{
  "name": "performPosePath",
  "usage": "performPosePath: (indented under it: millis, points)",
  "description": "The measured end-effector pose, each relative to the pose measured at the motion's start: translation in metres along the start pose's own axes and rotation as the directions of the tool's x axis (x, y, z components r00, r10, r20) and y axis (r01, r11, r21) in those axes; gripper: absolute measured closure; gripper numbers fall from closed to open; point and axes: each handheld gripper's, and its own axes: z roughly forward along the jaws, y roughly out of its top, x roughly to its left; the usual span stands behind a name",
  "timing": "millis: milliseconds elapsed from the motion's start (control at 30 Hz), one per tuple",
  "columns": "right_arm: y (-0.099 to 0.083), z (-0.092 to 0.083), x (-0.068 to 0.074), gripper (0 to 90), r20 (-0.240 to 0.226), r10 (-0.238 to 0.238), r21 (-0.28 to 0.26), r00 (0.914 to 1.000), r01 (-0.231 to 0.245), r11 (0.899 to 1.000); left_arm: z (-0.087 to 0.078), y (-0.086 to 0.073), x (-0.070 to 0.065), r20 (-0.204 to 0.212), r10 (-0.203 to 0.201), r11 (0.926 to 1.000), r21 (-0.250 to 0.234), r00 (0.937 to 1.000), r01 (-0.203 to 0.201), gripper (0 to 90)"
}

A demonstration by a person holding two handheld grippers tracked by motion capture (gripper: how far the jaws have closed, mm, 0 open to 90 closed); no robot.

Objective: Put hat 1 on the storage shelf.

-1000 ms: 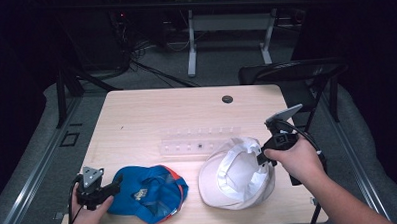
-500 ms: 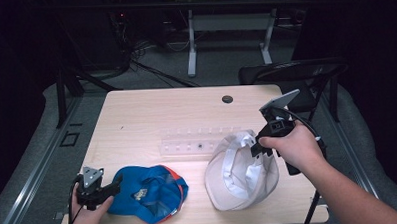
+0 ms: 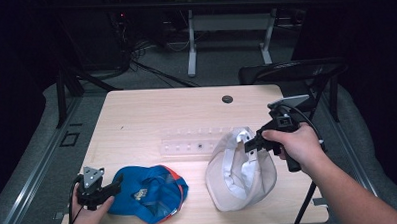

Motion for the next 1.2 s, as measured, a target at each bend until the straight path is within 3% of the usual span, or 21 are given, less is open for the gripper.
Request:
performPosePath:
  millis: [133, 167, 367, 533, 667, 900, 1133, 1200]
  points:
    - [0.000, 0.000, -0.002, 81.9, -0.053, 0.005, -0.010, 0.9986, -0.006, 1.000, -0.001, 0.000, -0.002, 0.005, 0.004, 1.0000, -0.007, 1.0000, -0.004, 32.2]
    - [0.001, -0.001, -0.002, 81.9, -0.093, -0.008, -0.008, 0.9956, 0.007, 1.000, -0.001, 0.000, -0.004, 0.000, 0.009, 0.9997, -0.021, 1.0000, -0.009, 32.4]
    - [0.000, -0.010, 0.004, 81.9, -0.157, -0.043, -0.044, 0.9866, 0.037, 0.998, -0.001, 0.001, -0.009, -0.018, 0.050, 0.9983, -0.030, 0.9986, -0.050, 33.6]
    - [0.002, -0.018, 0.010, 81.9, -0.206, -0.061, -0.082, 0.9767, 0.045, 0.996, -0.002, 0.002, -0.009, -0.026, 0.057, 0.9977, -0.037, 0.9980, -0.058, 34.5]
    - [0.009, -0.021, 0.019, 81.9, -0.278, -0.072, -0.116, 0.9578, 0.041, 0.992, -0.003, 0.002, -0.010, -0.017, 0.060, 0.9976, -0.032, 0.9980, -0.061, 35.9]
    - [0.017, -0.023, 0.034, 81.8, -0.328, -0.100, -0.141, 0.9392, 0.056, 0.988, -0.003, 0.002, -0.014, -0.016, 0.077, 0.9962, -0.039, 0.9969, -0.077, 39.9]
    - [0.026, -0.018, 0.046, 81.8, -0.331, -0.110, -0.154, 0.9372, 0.061, 0.986, -0.005, 0.006, -0.020, 0.016, 0.076, 0.9951, -0.064, 0.9970, -0.075, 42.7]
    - [0.029, -0.016, 0.048, 81.8, -0.335, -0.109, -0.157, 0.9360, 0.058, 0.986, -0.006, 0.011, -0.028, 0.043, 0.080, 0.9942, -0.076, 0.9959, -0.076, 42.8]
